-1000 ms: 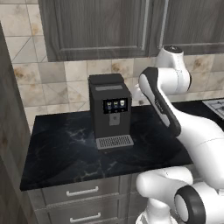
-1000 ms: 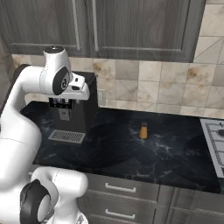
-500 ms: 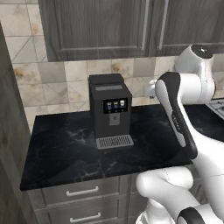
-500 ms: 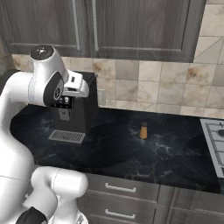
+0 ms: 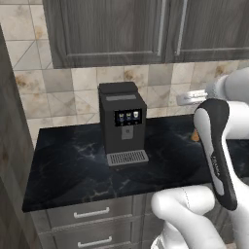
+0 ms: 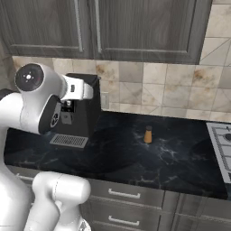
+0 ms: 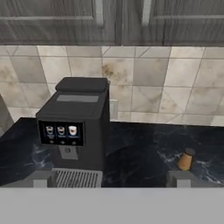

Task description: Pick the sponge and spray from the cabinet and place them on the counter.

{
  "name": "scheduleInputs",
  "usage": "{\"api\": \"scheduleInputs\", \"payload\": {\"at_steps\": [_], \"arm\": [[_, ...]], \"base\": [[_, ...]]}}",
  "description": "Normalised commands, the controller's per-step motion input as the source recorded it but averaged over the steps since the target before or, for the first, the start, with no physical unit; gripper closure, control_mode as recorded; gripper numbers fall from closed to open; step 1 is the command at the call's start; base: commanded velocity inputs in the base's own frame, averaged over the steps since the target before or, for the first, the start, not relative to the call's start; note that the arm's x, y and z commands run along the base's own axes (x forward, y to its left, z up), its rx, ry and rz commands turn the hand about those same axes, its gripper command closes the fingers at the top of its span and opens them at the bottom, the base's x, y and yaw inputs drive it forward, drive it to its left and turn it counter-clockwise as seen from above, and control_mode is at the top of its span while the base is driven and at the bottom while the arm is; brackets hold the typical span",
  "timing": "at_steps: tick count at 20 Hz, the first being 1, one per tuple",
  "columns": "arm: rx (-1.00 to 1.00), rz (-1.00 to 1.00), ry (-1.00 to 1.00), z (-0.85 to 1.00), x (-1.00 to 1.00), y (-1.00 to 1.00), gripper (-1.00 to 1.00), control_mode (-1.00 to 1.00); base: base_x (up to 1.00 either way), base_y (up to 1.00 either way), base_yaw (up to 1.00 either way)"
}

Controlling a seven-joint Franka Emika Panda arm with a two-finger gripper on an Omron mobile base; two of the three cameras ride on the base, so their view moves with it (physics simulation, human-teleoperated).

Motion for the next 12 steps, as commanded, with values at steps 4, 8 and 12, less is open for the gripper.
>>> {"api": "scheduleInputs", "payload": {"at_steps": [4, 8, 12], "arm": [[0.0, 0.0, -0.28, 0.44, -0.27, -0.15, -1.0, -1.0], [0.0, 0.0, -0.26, 0.48, -0.26, -0.09, -1.0, -1.0], [0.0, 0.0, -0.24, 0.46, -0.2, -0.03, -1.0, -1.0]], "base": [[0.0, 0.0, 0.0], [0.0, 0.0, 0.0], [0.0, 0.0, 0.0]]}}
